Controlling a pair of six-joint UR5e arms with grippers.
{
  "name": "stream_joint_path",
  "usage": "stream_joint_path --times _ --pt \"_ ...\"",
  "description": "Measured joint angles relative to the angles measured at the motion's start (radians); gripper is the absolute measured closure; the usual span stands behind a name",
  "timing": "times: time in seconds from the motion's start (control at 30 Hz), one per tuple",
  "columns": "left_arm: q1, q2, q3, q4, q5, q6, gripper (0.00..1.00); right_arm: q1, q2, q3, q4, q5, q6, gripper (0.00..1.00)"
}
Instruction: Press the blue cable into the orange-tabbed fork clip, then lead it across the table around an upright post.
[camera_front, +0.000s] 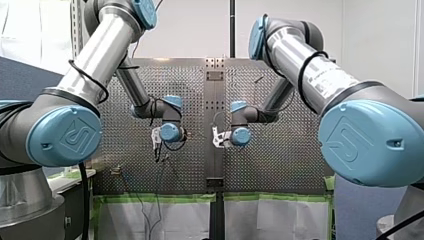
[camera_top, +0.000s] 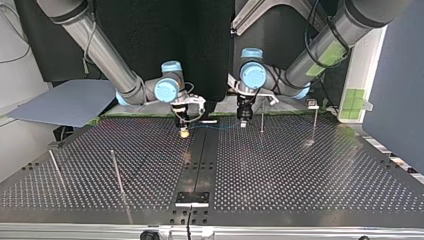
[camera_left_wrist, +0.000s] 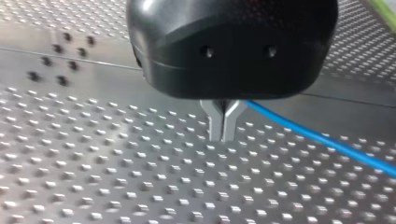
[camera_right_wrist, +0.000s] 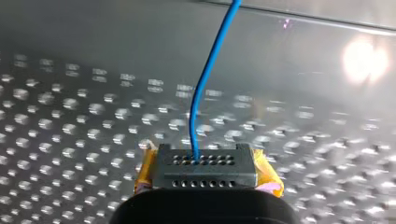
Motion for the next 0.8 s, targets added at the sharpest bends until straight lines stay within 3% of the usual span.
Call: stream_joint_path --times 0.33,0.57,0.8 --pt "-0.003 0.081 0.001 -0.004 -0.002 -0.012 0.96 0.004 -0.092 0.001 0.053 -0.001 0.003 1.0" --pt "-0.006 0.133 0.0 -0.007 -0.001 -0.028 0.96 0.004 -0.15 0.001 0.059 0.0 0.001 1.0" --pt "-0.009 0.142 0.0 -0.02 0.002 -0.041 0.96 0.005 -0.21 0.0 0.058 0.0 0.005 1.0"
